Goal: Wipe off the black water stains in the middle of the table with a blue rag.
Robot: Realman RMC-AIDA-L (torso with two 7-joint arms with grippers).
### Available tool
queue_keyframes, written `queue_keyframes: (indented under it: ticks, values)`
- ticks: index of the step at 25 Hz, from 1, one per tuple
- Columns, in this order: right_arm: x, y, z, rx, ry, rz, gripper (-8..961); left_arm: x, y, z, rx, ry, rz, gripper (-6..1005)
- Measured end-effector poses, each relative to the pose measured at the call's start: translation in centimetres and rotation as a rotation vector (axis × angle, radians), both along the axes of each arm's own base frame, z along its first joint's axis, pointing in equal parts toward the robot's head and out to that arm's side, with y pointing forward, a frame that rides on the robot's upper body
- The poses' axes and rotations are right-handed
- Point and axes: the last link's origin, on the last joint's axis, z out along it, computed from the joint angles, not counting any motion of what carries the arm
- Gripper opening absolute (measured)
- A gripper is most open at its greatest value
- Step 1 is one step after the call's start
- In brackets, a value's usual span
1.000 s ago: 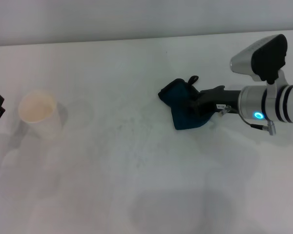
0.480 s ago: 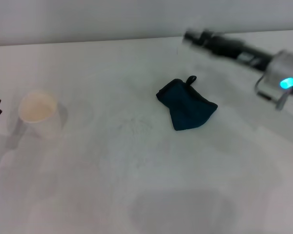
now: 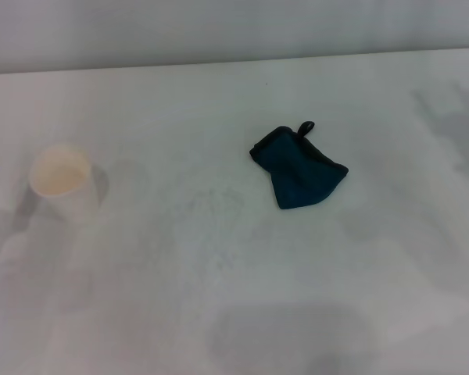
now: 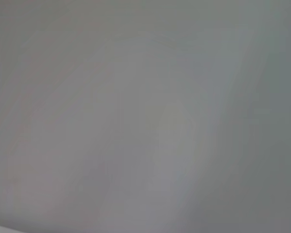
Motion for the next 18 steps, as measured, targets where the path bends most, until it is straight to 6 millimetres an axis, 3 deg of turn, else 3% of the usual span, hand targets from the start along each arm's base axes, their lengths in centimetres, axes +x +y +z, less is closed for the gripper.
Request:
queue_keyframes:
  ticks: [4, 7, 10, 18]
  values:
    - [4.5, -0.2, -2.7, -0.075, -0.19, -0.328, 859, 0.3, 0.3, -0.1, 0.002, -0.002, -0.008, 891]
    - [6.0, -0.8, -4.6, -0.161, -0.189, -0.443, 859, 0.1, 0.4, 0.1, 0.018, -0.009, 0.007, 891]
    - [6.3, -1.3, -6.0, -0.194, -0.168, -0.493, 858, 0.0, 0.7, 0.5, 0.043, -0.024, 0.026, 891]
    - [6.1, -2.0, -5.7, -0.163, -0.147, -0.463, 858, -0.3, 0.5, 0.6, 0.038, -0.02, 0.03, 892]
